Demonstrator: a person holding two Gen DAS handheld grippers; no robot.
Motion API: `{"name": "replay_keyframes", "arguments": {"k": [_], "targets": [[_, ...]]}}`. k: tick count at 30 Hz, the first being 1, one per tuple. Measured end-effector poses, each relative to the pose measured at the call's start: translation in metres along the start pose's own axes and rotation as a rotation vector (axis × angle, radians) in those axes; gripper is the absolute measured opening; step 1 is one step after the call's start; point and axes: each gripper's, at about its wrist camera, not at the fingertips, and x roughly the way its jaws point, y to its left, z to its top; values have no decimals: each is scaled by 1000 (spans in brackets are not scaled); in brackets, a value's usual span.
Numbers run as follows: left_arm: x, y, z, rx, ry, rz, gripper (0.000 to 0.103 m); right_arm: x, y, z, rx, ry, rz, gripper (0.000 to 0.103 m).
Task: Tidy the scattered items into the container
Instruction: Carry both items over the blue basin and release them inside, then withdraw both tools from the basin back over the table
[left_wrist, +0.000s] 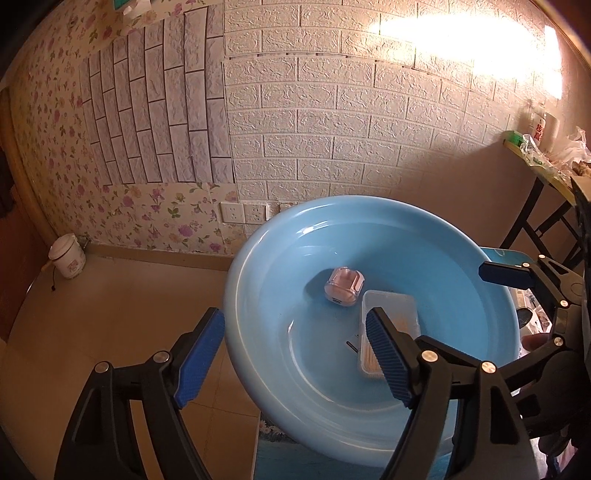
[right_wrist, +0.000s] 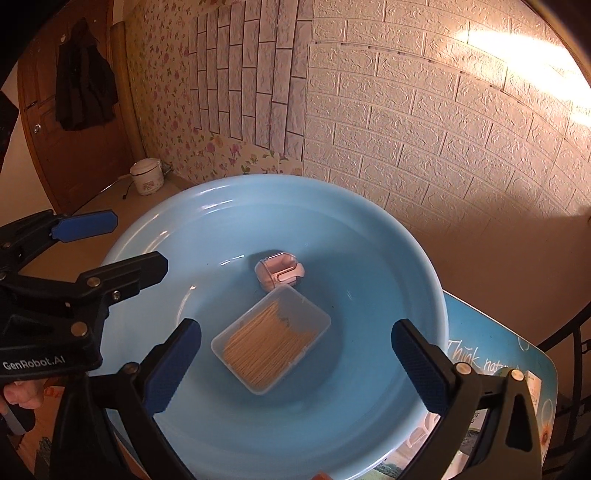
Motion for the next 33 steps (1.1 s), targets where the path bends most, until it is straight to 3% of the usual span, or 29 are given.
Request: {"name": "replay_keyframes", "arguments": {"k": [10,15,18,26,30,33], "targets": [[-15,-9,0,6,-17,-3,79,-23,-4,0,7,-39,-21,103],[-26,-13,2,0,-33,16,85,-37,-2,-1,5,-60,-38,103],[-37,-13,3,-17,-53,28,93,-51,1,-2,-4,-91,-68,103],[-65,-26,4,-39,-100,20,98,-99,4,-12,49,-169,-183,103],[-78,-33,3,-52,-117,17,103,-115,-11,-23,137,-178,-113,103],[-86,-40,0,-52,-124,13,103,-124,-20,-31,184,-171,-106,103]]}}
